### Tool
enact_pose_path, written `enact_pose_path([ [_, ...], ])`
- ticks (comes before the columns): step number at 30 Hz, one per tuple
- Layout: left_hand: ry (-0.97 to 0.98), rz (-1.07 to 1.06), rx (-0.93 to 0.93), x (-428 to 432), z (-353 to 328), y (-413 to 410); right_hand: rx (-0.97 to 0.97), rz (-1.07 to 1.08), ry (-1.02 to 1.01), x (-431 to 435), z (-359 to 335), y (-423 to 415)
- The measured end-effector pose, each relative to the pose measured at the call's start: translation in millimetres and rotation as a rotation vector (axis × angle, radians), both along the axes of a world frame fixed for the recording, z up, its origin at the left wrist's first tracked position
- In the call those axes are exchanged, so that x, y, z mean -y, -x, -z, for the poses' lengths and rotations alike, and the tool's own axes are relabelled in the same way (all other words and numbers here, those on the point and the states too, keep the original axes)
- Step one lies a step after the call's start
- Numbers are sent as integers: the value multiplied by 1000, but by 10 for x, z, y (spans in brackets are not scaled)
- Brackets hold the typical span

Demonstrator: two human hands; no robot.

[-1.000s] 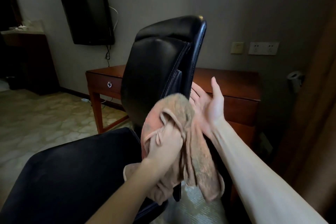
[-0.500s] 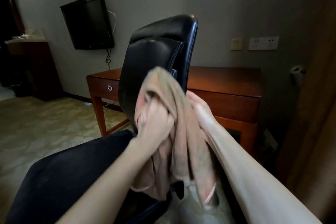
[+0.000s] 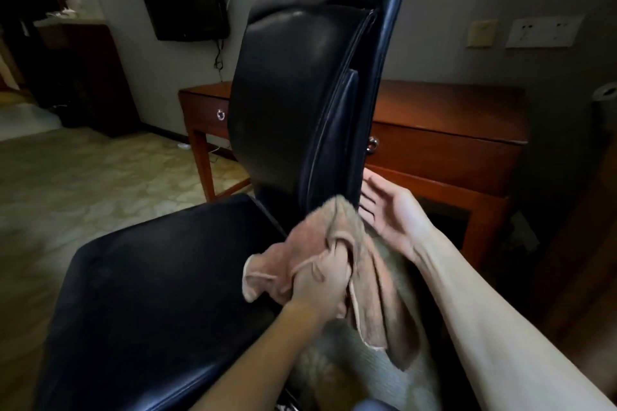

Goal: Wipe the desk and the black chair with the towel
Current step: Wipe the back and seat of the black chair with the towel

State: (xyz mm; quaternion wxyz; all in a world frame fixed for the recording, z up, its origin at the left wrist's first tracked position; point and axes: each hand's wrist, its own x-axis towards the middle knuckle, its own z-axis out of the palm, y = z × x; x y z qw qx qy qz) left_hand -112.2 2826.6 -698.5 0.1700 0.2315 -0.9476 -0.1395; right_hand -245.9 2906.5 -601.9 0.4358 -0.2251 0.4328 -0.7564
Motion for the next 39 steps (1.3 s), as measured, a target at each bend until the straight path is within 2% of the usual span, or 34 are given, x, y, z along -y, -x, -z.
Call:
enact_pose_path([
  [1, -17, -7, 37, 13, 252, -169, -34, 40, 4, 24, 9, -48],
  [2, -34, -32, -18, 26, 459, -396, -70, 108, -4, 57, 35, -64],
  [3, 17, -42, -17, 70, 619, -531, -118, 192, -14, 93, 62, -80],
  [4, 107, -75, 43, 115, 762, -650, -197, 297, -47, 142, 86, -129],
  [5, 260, -111, 23, 189, 851, -719, -292, 439, -99, 191, 136, -171],
  [8, 209, -147, 26, 286, 705, -878, -583, 886, -205, 384, 400, -468],
  [10, 267, -176, -58, 375, 549, -981, -759, 1056, -129, 500, 574, -758],
  [11, 322, -199, -161, 452, 498, -1037, -880, 1057, -79, 536, 639, -931],
  [13, 189, -295, -389, 569, 335, -1206, -1134, 877, -58, 637, 843, -1210],
  [16, -164, -483, -757, 796, 69, -1522, -1336, 317, -370, 828, 1047, -1550],
  [17, -223, -457, -774, 926, -3, -1673, -1333, 117, -430, 899, 1119, -1679],
  [19, -346, -248, -577, 1148, -93, -1995, -1508, -67, -445, 1026, 1292, -1907],
  [21, -417, -185, -351, 1300, 1, -2387, -1825, -77, -414, 1133, 1473, -2067],
  [22, -391, -270, -339, 1369, 98, -2600, -1888, -43, -413, 1175, 1463, -2114],
  [24, -392, -522, -501, 1400, 350, -3013, -1812, 124, -396, 1291, 1363, -2139],
  [26, -535, -727, -818, 1321, 591, -3290, -1659, 331, -336, 1404, 1237, -2120],
  [28, -600, -937, -1048, 1289, 812, -3514, -1612, 355, -430, 1618, 1148, -2093],
  [29, -629, -1039, -1068, 1356, 951, -3621, -1604, 301, -540, 1741, 1134, -2049],
  [30, -702, -1117, -1049, 1408, 1088, -3732, -1611, 196, -662, 1833, 1141, -2028],
  [32, -1062, -1185, -969, 1529, 1353, -3856, -1646, -83, -848, 1898, 1211, -2000],
  [34, -1330, -1135, -902, 1559, 1561, -3864, -1699, -165, -865, 1827, 1390, -1987],
  [36, -1397, -1053, -824, 1475, 1568, -3866, -1720, -46, -739, 1683, 1538, -2090],
  [39, -1336, -993, -702, 1453, 1487, -3897, -1745, 92, -548, 1537, 1675, -2523],
])
